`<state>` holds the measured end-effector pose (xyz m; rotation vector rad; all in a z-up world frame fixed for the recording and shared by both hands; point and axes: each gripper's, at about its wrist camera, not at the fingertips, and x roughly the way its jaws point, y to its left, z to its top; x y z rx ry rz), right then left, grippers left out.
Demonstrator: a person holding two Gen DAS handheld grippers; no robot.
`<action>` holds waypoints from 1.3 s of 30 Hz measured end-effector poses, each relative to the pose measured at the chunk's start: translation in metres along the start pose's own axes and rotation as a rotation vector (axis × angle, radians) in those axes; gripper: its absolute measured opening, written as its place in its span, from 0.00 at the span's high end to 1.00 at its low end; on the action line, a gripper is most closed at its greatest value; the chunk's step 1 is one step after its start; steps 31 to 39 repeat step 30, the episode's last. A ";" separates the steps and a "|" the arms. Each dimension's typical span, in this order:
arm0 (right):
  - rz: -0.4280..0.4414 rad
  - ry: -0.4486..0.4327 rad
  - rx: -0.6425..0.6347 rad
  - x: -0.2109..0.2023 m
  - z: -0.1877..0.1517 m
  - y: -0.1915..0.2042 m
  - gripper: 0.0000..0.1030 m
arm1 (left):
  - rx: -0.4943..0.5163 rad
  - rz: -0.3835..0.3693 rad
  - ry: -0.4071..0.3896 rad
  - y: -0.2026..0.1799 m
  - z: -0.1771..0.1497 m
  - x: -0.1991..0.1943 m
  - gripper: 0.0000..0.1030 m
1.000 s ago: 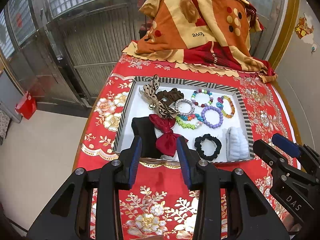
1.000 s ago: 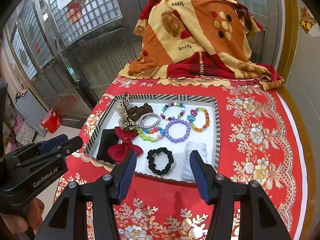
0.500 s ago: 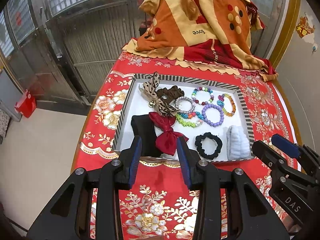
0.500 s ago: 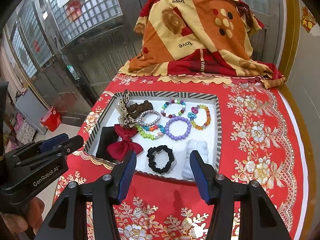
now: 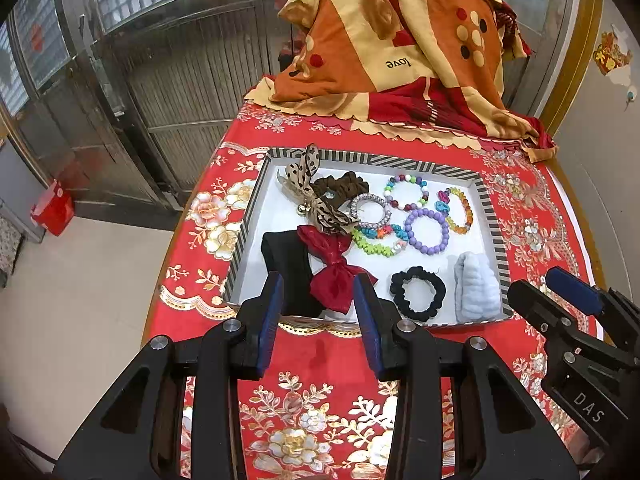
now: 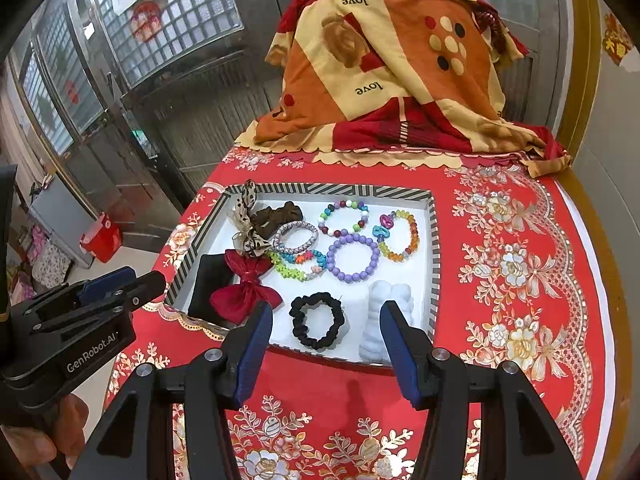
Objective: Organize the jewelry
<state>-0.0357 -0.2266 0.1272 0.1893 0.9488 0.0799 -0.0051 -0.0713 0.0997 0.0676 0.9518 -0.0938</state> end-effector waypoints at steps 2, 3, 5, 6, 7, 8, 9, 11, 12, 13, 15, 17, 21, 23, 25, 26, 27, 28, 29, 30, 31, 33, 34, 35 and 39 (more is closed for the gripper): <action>0.000 0.004 -0.002 0.001 0.000 0.000 0.48 | -0.001 -0.001 0.000 0.000 0.001 0.000 0.66; 0.000 0.005 -0.002 0.001 0.000 0.000 0.48 | -0.001 0.000 0.001 0.000 0.001 0.000 0.66; 0.001 0.008 -0.001 0.003 0.000 0.000 0.48 | -0.001 0.004 0.002 0.000 -0.001 0.000 0.66; 0.001 0.008 0.000 0.003 0.000 -0.001 0.48 | -0.002 0.004 0.003 0.000 -0.002 0.000 0.66; 0.001 0.008 -0.001 0.003 0.000 0.000 0.48 | -0.001 0.003 0.004 0.000 -0.003 0.000 0.66; 0.002 0.008 -0.001 0.003 0.000 -0.001 0.48 | -0.001 0.003 0.005 0.001 -0.004 0.001 0.66; 0.002 0.009 0.000 0.003 0.000 -0.001 0.48 | -0.001 0.002 0.004 0.001 -0.002 0.001 0.65; 0.002 0.009 -0.001 0.003 -0.001 0.000 0.48 | -0.001 0.002 0.002 0.000 -0.003 0.001 0.66; 0.002 0.009 -0.001 0.003 -0.001 -0.001 0.47 | 0.001 0.001 0.002 0.001 -0.004 0.001 0.66; 0.002 0.010 0.000 0.003 0.000 -0.001 0.47 | 0.002 0.001 0.003 0.000 -0.003 0.003 0.66; 0.003 0.011 0.001 0.004 -0.001 -0.001 0.47 | 0.006 -0.001 0.005 -0.001 -0.005 0.003 0.66; 0.003 0.014 0.002 0.005 -0.003 -0.002 0.47 | 0.010 -0.006 0.008 -0.003 -0.003 0.006 0.66; 0.003 0.021 0.008 0.007 -0.006 -0.005 0.47 | 0.007 -0.008 0.008 -0.003 -0.003 0.006 0.66; 0.003 0.022 0.011 0.008 -0.006 -0.008 0.47 | 0.006 -0.011 0.002 -0.003 -0.002 0.006 0.66; 0.003 0.023 0.018 0.008 -0.008 -0.013 0.47 | 0.008 -0.009 -0.006 -0.003 -0.002 0.006 0.66; 0.004 0.021 0.021 0.009 -0.007 -0.015 0.47 | 0.011 -0.008 -0.007 -0.003 -0.004 0.006 0.65; 0.002 0.017 0.030 0.009 -0.008 -0.020 0.47 | 0.012 -0.007 -0.007 -0.003 -0.003 0.007 0.65; 0.000 0.014 0.037 0.009 -0.009 -0.025 0.47 | 0.014 -0.006 -0.005 -0.003 -0.003 0.008 0.65; -0.003 0.007 0.045 0.009 -0.009 -0.031 0.47 | 0.016 -0.004 -0.002 -0.003 -0.003 0.009 0.65; -0.012 0.000 0.055 0.009 -0.010 -0.040 0.47 | 0.019 -0.003 0.002 -0.003 -0.001 0.011 0.65; -0.012 0.000 0.055 0.009 -0.010 -0.040 0.47 | 0.019 -0.003 0.002 -0.003 -0.001 0.011 0.65; -0.012 0.000 0.055 0.009 -0.010 -0.040 0.47 | 0.019 -0.003 0.002 -0.003 -0.001 0.011 0.65; -0.012 0.000 0.055 0.009 -0.010 -0.040 0.47 | 0.019 -0.003 0.002 -0.003 -0.001 0.011 0.65; -0.012 0.000 0.055 0.009 -0.010 -0.040 0.47 | 0.019 -0.003 0.002 -0.003 -0.001 0.011 0.65; -0.012 0.000 0.055 0.009 -0.010 -0.040 0.47 | 0.019 -0.003 0.002 -0.003 -0.001 0.011 0.65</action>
